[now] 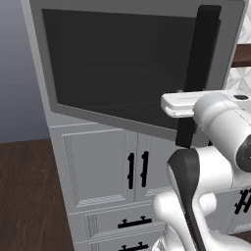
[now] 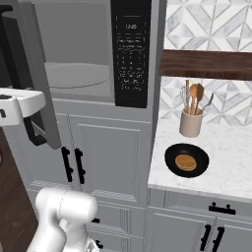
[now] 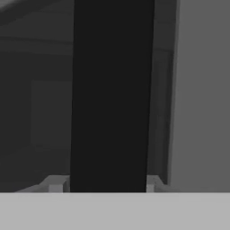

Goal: Open the microwave, place the bowl with waffle inside the microwave, then close the microwave door and turn it on.

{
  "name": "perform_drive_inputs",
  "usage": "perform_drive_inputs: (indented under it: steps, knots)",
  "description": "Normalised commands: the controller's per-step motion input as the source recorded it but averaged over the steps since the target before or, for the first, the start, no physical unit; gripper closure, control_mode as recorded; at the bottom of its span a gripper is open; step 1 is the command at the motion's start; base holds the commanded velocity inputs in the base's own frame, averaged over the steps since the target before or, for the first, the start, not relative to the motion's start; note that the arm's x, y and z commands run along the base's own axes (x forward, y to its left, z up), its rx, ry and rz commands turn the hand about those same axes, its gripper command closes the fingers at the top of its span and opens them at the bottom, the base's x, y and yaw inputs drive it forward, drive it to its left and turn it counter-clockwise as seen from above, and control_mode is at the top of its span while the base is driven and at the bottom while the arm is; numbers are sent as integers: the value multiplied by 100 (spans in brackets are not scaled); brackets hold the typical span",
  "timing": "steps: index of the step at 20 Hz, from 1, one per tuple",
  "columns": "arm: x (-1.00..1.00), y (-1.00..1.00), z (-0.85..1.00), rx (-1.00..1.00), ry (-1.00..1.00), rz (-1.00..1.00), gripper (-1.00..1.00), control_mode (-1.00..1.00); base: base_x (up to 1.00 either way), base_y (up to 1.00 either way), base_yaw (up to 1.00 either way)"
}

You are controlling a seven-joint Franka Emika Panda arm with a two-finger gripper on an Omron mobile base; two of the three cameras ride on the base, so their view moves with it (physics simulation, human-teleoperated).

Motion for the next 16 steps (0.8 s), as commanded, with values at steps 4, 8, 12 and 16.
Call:
perform_drive_inputs:
  steps: [4, 8, 12, 16]
  knots:
    - [0, 0, 0, 0, 0, 0, -100, -100, 0, 0, 0]
    - [0, 0, 0, 0, 0, 0, -100, -100, 0, 0, 0]
    - [0, -1, 0, 0, 0, 0, -100, -100, 0, 0, 0]
    - [-77, -9, 0, 0, -3, 2, -100, -100, 0, 0, 0]
